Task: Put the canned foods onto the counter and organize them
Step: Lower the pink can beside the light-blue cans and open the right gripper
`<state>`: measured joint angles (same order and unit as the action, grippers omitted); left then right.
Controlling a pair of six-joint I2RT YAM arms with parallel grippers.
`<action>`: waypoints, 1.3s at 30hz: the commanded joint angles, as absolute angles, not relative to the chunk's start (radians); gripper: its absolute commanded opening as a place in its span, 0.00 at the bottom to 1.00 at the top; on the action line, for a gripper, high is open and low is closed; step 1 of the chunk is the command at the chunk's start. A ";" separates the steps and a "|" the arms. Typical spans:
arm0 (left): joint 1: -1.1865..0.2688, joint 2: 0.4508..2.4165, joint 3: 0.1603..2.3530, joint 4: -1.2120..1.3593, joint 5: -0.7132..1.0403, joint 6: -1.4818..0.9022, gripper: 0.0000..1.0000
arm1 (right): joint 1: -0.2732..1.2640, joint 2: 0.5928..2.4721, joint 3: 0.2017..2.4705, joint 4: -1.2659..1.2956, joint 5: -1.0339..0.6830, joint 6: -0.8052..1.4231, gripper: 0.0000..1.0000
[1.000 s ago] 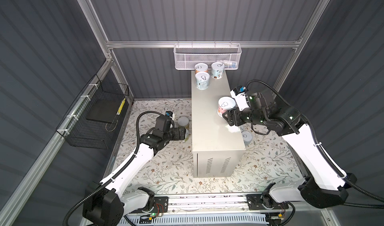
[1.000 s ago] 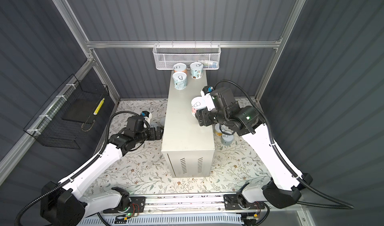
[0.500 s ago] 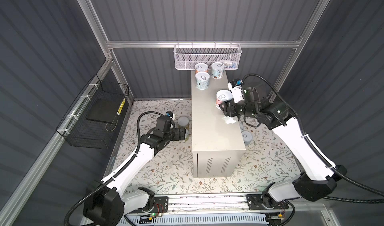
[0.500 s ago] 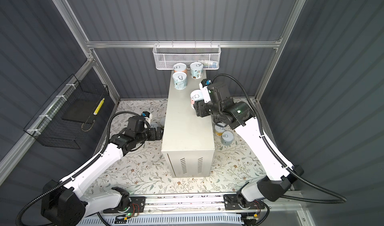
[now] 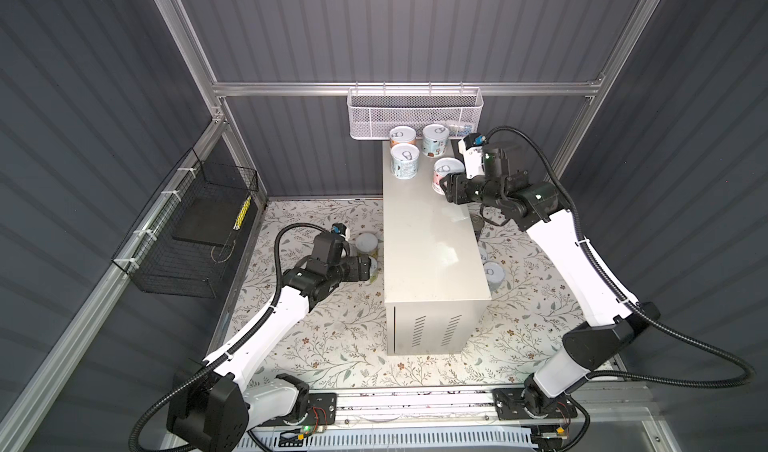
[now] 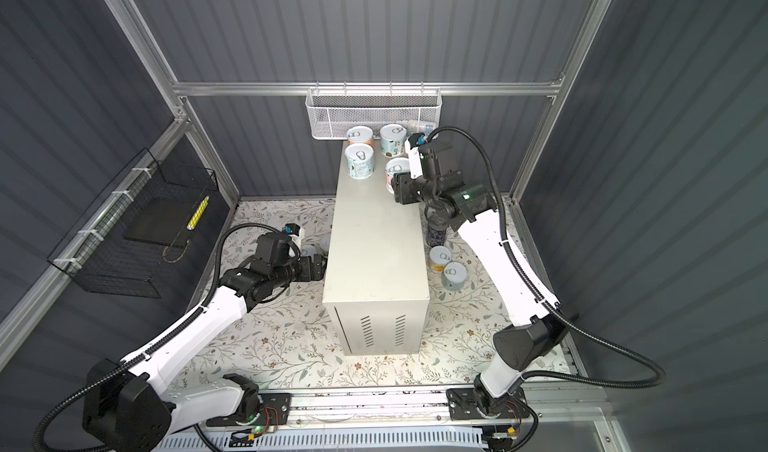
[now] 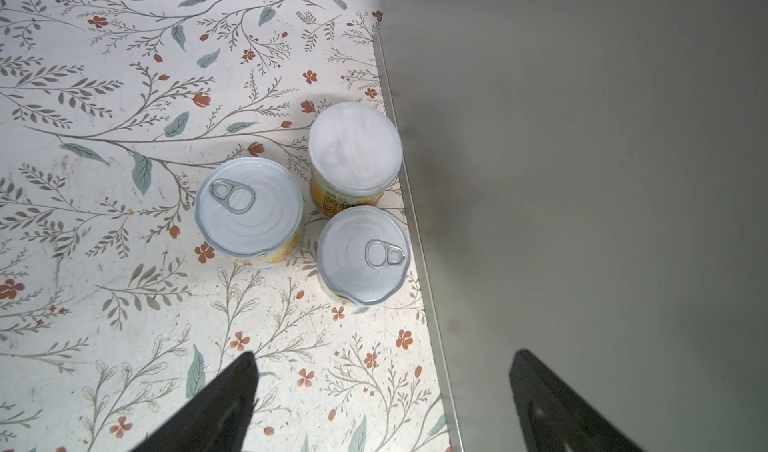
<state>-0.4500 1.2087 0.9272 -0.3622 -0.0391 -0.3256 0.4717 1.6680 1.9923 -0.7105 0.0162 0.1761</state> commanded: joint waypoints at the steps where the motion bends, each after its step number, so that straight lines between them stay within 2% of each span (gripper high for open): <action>1: -0.444 1.206 0.917 -0.363 -0.058 -0.314 0.96 | 0.456 1.712 2.053 -0.668 -0.025 0.175 0.63; 14: -0.445 1.207 0.916 -0.368 -0.067 -0.308 0.95 | 0.442 1.864 2.249 -0.711 -0.028 0.174 0.64; 39: -0.445 1.215 0.920 -0.370 -0.064 -0.302 0.94 | 0.420 1.923 2.304 -0.715 -0.036 0.208 0.65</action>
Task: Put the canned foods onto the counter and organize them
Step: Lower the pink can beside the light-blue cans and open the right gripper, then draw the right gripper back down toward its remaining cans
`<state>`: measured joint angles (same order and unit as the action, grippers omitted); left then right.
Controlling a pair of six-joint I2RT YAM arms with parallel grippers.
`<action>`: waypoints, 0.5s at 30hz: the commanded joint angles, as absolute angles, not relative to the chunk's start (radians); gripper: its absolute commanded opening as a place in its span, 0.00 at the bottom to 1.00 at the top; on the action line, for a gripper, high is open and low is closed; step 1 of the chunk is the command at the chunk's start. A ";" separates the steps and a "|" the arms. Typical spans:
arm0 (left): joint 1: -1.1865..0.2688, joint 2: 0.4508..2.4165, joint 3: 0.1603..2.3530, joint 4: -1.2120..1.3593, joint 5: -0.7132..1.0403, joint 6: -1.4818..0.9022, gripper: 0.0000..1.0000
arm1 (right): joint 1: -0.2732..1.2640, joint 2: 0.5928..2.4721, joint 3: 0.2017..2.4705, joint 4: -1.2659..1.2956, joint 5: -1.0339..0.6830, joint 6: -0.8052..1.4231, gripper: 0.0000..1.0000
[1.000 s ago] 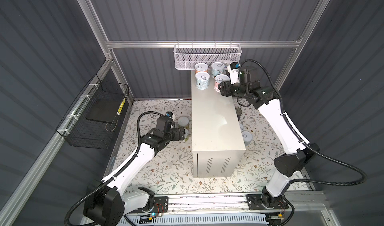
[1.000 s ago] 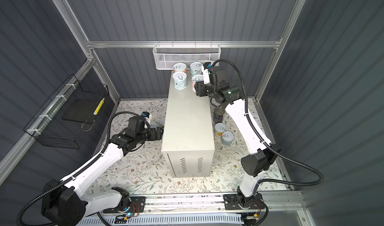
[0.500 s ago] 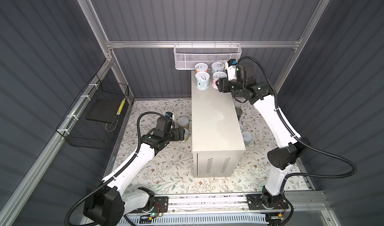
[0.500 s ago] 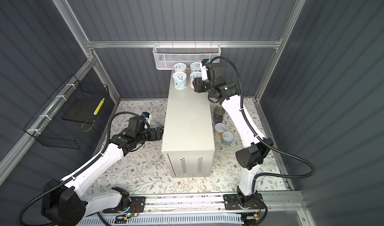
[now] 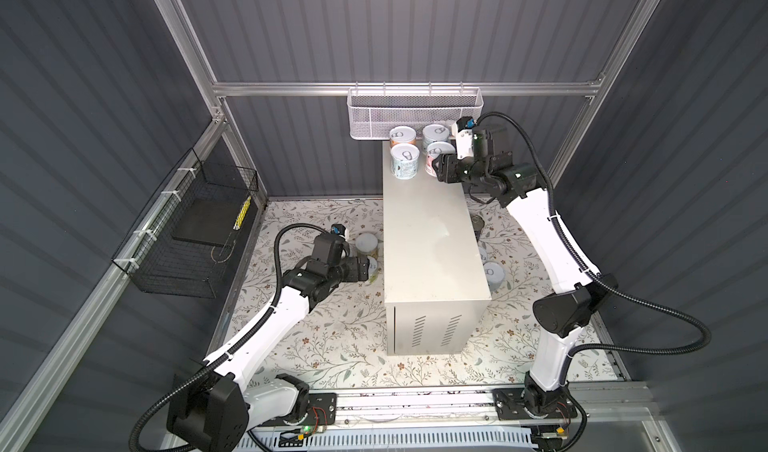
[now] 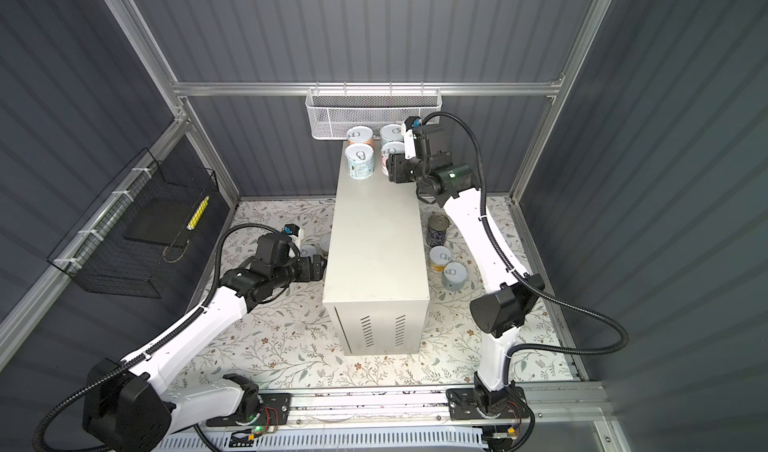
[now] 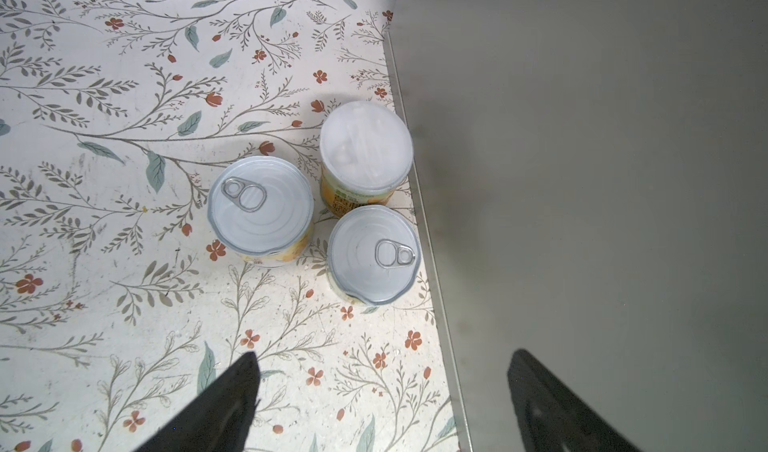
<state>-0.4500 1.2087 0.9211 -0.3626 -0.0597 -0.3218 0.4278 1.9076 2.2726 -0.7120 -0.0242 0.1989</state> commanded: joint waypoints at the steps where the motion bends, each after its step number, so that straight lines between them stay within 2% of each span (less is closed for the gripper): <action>1: -0.445 1.214 0.920 -0.370 -0.066 -0.301 0.94 | 0.420 1.921 2.302 -0.715 -0.046 0.209 0.65; 8: -0.445 1.174 0.900 -0.375 -0.091 -0.302 0.97 | 0.425 1.841 2.207 -0.718 -0.110 0.219 0.67; 15: -0.445 1.169 0.894 -0.372 -0.096 -0.305 0.98 | 0.438 1.581 1.914 -0.654 -0.120 0.231 0.69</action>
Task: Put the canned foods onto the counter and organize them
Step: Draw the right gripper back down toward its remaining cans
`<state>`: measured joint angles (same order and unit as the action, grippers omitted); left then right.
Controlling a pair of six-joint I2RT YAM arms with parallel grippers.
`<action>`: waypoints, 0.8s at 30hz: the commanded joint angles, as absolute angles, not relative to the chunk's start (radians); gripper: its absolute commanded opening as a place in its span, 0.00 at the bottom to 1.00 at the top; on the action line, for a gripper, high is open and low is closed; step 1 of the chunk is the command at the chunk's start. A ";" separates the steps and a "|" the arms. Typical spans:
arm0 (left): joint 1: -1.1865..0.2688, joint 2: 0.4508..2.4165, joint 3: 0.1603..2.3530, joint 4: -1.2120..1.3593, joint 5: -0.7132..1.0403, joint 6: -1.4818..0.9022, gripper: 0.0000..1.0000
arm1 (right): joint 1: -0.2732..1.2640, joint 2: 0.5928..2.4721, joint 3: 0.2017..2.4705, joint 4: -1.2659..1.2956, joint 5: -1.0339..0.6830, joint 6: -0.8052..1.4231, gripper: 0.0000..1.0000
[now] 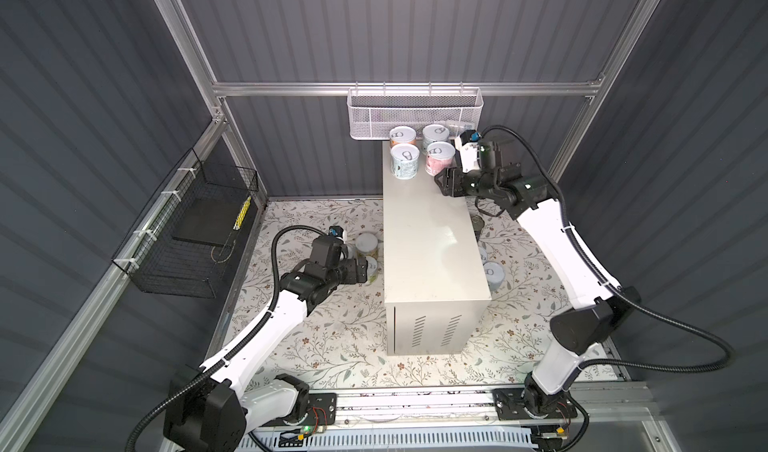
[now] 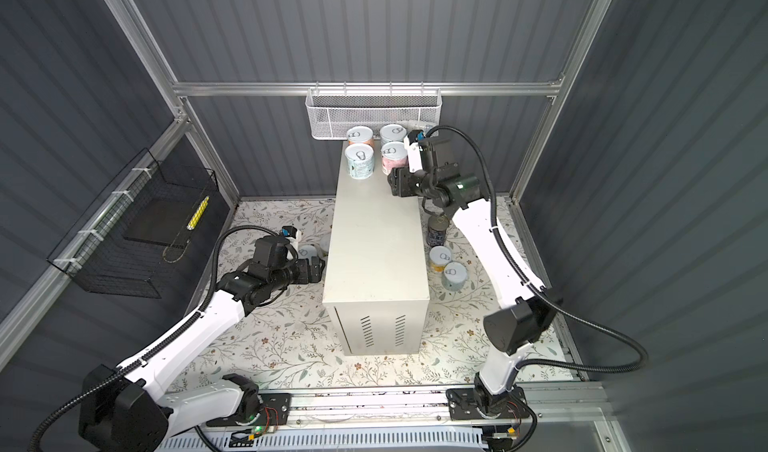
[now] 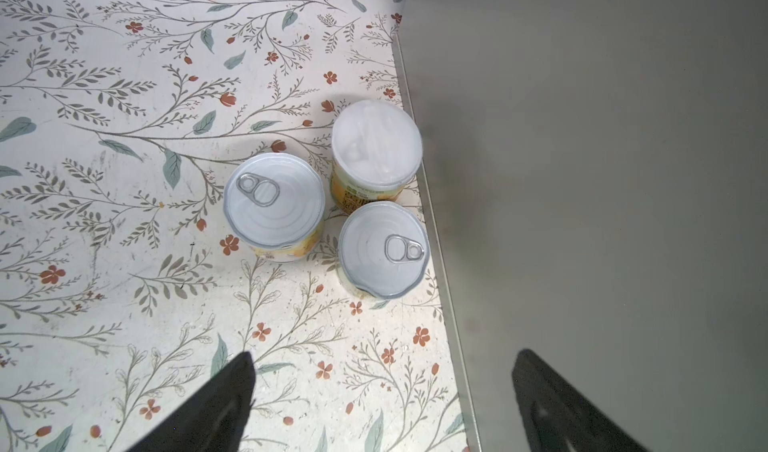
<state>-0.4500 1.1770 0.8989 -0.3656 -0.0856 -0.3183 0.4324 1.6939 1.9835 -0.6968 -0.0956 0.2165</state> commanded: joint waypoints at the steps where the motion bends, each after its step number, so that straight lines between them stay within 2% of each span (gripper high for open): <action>1: -0.445 1.172 0.895 -0.371 -0.095 -0.307 0.98 | 0.438 1.547 1.881 -0.651 -0.121 0.236 0.69; 4: -0.444 1.173 0.893 -0.363 -0.096 -0.312 0.98 | 0.438 1.429 1.772 -0.658 -0.100 0.252 0.73; 6: -0.445 1.169 0.888 -0.356 -0.097 -0.317 0.99 | 0.438 1.332 1.669 -0.638 -0.090 0.263 0.79; 7: -0.445 1.168 0.884 -0.351 -0.095 -0.318 0.99 | 0.438 1.287 1.610 -0.613 -0.085 0.265 0.85; 8: -0.444 1.166 0.878 -0.344 -0.095 -0.321 0.99 | 0.437 1.230 1.537 -0.573 -0.072 0.273 0.95; 9: -0.445 1.163 0.869 -0.330 -0.092 -0.324 1.00 | 0.437 1.169 1.460 -0.527 -0.037 0.291 0.99; 12: -0.444 1.154 0.842 -0.291 -0.089 -0.345 0.99 | 0.429 1.004 1.301 -0.445 0.064 0.331 0.99; 15: -0.444 1.157 0.812 -0.245 -0.089 -0.370 0.99 | 0.407 0.941 1.253 -0.513 0.125 0.342 0.99; 20: -0.445 1.182 0.793 -0.236 -0.112 -0.386 1.00 | 0.346 0.889 1.157 -0.606 0.108 0.398 0.99; 24: -0.445 1.166 0.762 -0.247 -0.160 -0.389 1.00 | 0.316 0.821 0.982 -0.541 0.108 0.412 0.99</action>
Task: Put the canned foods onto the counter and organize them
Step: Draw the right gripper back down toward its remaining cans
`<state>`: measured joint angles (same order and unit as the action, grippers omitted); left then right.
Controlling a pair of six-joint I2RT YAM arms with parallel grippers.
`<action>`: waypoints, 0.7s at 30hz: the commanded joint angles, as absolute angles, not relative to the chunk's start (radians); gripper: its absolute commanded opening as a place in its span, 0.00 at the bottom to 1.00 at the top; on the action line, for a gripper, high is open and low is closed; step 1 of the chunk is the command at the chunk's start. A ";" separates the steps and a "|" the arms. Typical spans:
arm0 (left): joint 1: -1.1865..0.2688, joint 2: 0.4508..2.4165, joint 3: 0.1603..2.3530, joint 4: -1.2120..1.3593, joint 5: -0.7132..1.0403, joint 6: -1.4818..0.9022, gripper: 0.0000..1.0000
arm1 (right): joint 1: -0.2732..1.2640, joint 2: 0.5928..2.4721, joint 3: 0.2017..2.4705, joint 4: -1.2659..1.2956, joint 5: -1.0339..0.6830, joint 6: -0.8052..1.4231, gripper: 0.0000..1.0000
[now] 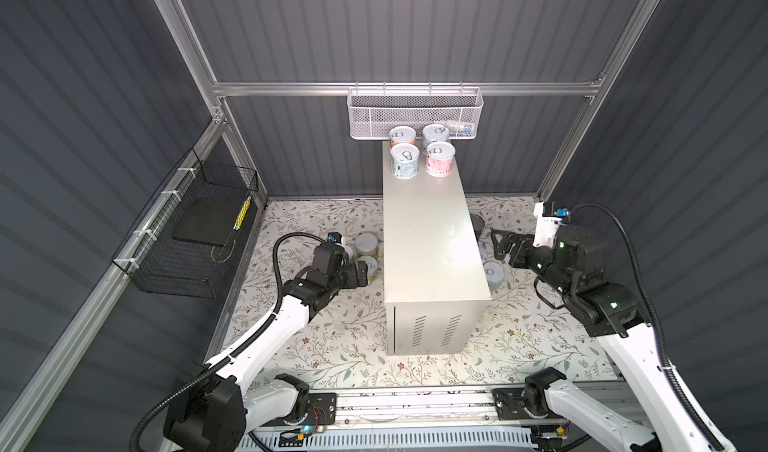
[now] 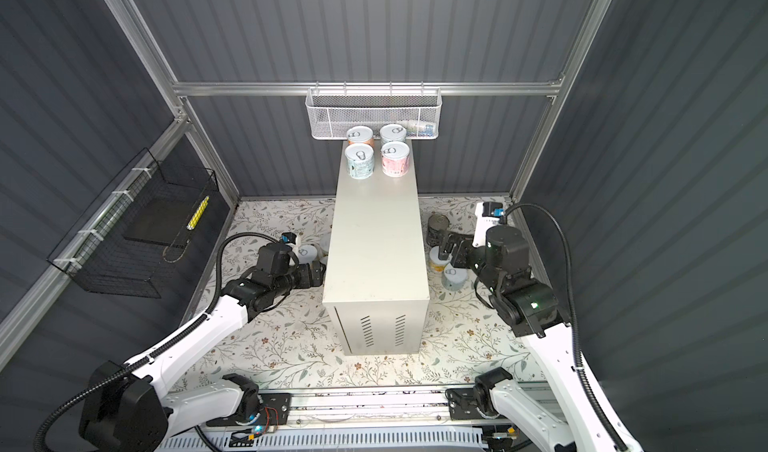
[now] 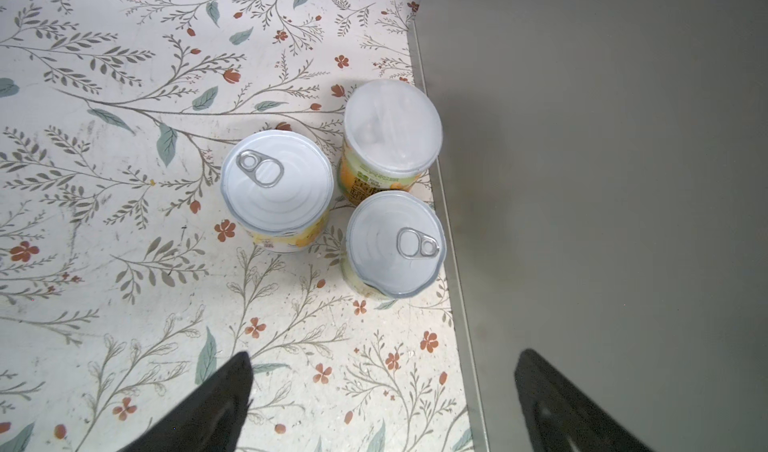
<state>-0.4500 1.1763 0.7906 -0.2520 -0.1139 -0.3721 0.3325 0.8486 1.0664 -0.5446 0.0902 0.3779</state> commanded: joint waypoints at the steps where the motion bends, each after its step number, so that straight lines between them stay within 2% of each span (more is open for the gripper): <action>1: -0.445 1.164 0.755 -0.247 -0.170 -0.391 0.99 | 0.311 0.810 0.954 -0.533 0.114 0.425 0.99; 7: -0.445 1.178 0.696 -0.156 -0.108 -0.394 0.99 | 0.286 0.808 0.803 -0.456 0.066 0.514 0.99; 12: -0.445 1.233 0.668 -0.064 -0.065 -0.407 0.99 | 0.285 0.880 0.808 -0.469 0.012 0.540 0.99; 21: -0.448 1.351 0.657 0.061 -0.053 -0.404 0.99 | 0.281 0.837 0.781 -0.451 0.022 0.545 0.99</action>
